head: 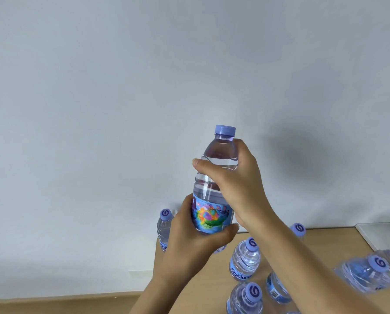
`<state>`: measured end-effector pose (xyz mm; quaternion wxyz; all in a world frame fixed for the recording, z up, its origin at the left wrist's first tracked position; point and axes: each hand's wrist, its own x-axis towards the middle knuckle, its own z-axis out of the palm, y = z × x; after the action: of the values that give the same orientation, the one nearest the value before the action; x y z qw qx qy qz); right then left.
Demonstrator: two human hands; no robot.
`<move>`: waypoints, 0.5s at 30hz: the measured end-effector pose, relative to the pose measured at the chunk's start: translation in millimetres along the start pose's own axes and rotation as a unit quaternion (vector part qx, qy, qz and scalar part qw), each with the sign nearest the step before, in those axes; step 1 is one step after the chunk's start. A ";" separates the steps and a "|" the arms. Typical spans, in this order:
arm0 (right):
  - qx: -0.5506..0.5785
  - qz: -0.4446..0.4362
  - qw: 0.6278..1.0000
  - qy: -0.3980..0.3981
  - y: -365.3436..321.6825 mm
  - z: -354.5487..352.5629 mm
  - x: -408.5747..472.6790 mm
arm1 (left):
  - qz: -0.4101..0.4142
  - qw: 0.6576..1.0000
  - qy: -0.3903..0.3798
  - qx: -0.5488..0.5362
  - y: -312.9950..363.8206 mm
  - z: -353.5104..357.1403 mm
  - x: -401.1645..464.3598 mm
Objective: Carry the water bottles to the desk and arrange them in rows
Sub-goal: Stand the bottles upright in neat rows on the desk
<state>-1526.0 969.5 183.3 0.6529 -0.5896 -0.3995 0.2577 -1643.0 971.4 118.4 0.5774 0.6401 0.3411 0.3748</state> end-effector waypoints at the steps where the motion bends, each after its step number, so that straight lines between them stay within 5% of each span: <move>1: 0.000 -0.003 1.000 -0.004 -0.5 -0.2 0.4 | 0.001 1.000 -0.005 -0.003 1.0 0.4 -0.6; 15: 0.149 0.044 0.977 -0.147 -7.4 -14.3 12.1 | -0.024 0.988 -0.132 -0.073 8.9 -15.2 -0.2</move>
<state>-1508.5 969.8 193.4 0.6555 -0.4585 -0.4223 0.4263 -1656.3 977.6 128.0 0.6712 0.6319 0.2493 0.2967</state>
